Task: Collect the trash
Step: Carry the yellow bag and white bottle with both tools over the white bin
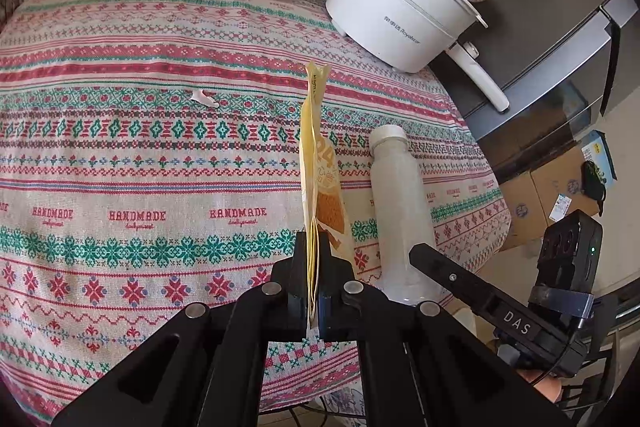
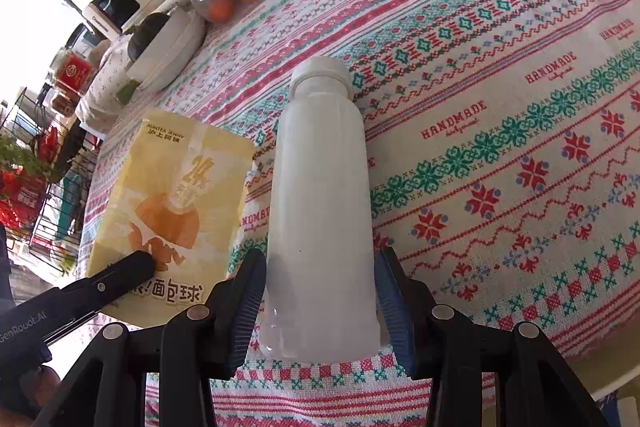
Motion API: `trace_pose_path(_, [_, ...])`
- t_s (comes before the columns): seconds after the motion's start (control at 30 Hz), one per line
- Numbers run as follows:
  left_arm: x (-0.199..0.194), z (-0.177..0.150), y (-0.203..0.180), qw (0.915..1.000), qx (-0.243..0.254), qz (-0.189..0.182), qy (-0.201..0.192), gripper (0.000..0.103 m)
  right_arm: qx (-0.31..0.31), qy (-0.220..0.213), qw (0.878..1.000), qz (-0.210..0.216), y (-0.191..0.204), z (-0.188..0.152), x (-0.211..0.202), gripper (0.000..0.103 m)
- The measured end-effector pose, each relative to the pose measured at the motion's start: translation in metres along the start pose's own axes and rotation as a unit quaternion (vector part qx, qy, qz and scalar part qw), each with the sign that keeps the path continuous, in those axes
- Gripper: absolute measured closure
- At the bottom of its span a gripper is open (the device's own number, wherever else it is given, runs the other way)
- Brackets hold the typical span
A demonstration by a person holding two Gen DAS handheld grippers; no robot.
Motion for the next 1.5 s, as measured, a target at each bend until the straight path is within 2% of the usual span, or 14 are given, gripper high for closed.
trace_pose_path(0.07, [-0.001,-0.001,-0.001,1.0000,0.001,0.001,0.000,0.101,0.014,0.011,1.000,0.018,-0.003,0.001,0.001,0.054])
trace_pose_path(0.13, [-0.004,-0.002,-0.002,1.0000,-0.002,-0.004,0.000,0.102,0.047,0.025,0.997,0.063,-0.009,0.001,-0.001,0.055])
trace_pose_path(0.23, [-0.010,-0.009,-0.012,0.9998,0.006,-0.018,0.002,0.102,0.073,0.020,0.991,0.109,-0.016,0.000,-0.016,0.055])
trace_pose_path(0.47, [-0.005,-0.031,-0.046,0.9979,0.045,-0.041,0.024,0.102,0.091,0.022,0.986,0.141,-0.014,-0.014,-0.037,0.056])
trace_pose_path(0.6, [0.004,-0.031,-0.043,0.9983,0.038,-0.031,0.031,0.102,0.071,0.035,0.988,0.136,-0.009,-0.020,-0.027,0.054])
trace_pose_path(0.73, [0.002,-0.033,-0.032,0.9989,0.031,-0.019,0.028,0.102,0.012,0.028,0.999,0.044,0.009,-0.023,-0.019,0.052])
trace_pose_path(0.9, [0.002,-0.032,-0.022,0.9991,0.028,-0.016,0.027,0.102,-0.039,0.041,0.998,-0.013,0.021,-0.020,0.004,0.050])
trace_pose_path(1.03, [0.001,-0.028,-0.015,0.9992,0.019,-0.019,0.028,0.102,-0.034,0.060,0.998,0.014,0.021,-0.019,0.021,0.051])
trace_pose_path(1.13, [0.000,-0.026,-0.015,0.9990,0.015,-0.027,0.031,0.102,-0.024,0.056,0.998,0.019,0.022,-0.019,0.021,0.051])
trace_pose_path(1.2, [-0.005,-0.026,-0.019,0.9989,0.020,-0.033,0.028,0.102,0.000,0.056,0.997,0.044,0.017,-0.018,0.015,0.051])
trace_pose_path(1.37, [-0.018,-0.036,-0.040,0.9972,0.040,-0.057,0.029,0.102,0.050,0.033,0.994,0.091,-0.001,-0.015,-0.021,0.052])
trace_pose_path(1.5, [-0.025,-0.053,-0.072,0.9927,0.073,-0.088,0.039,0.102,0.062,0.002,0.994,0.092,-0.013,-0.028,-0.064,0.052])
Point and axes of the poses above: each gripper's, at about its wrist camera, not at the fingertips, and x roughly the way its jaws point, y to its left, z to its top, the point moved 3 cm from there along x, roughly the way its jaws point, and after that the axes turned 13 degrees about y, right-handed, at the moved point
